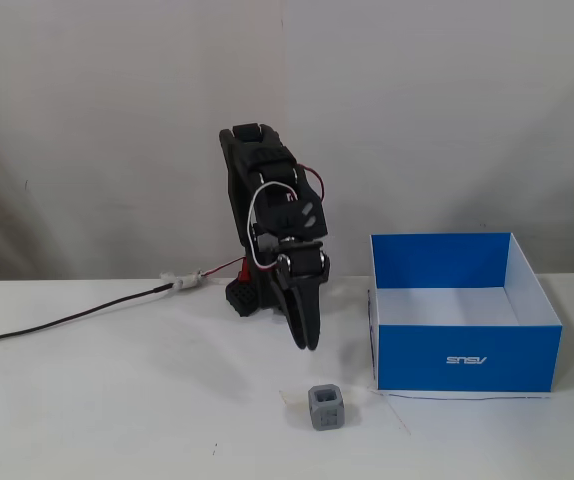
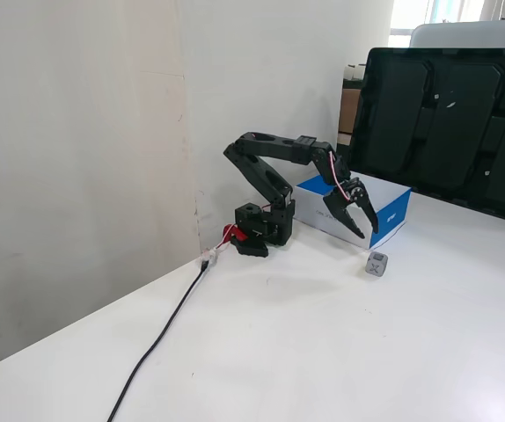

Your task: Pick the gray block and keep it in the box.

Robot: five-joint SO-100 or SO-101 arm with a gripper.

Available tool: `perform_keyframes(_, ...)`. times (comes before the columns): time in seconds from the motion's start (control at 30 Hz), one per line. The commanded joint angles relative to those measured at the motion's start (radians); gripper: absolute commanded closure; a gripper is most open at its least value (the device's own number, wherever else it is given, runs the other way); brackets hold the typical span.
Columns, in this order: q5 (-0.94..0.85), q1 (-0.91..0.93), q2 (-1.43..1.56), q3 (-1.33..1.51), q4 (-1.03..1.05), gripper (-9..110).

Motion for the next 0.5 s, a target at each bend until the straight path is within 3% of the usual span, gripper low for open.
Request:
perform_keyframes(0.0,0.006,-0.038,-0.064,-0.077,-0.032,80)
perform_keyframes(0.07,0.008,-0.064,-0.169,-0.107,-0.029,74)
perform_keyframes(0.47,0.041,-0.049,-0.718,-0.446,0.041,75)
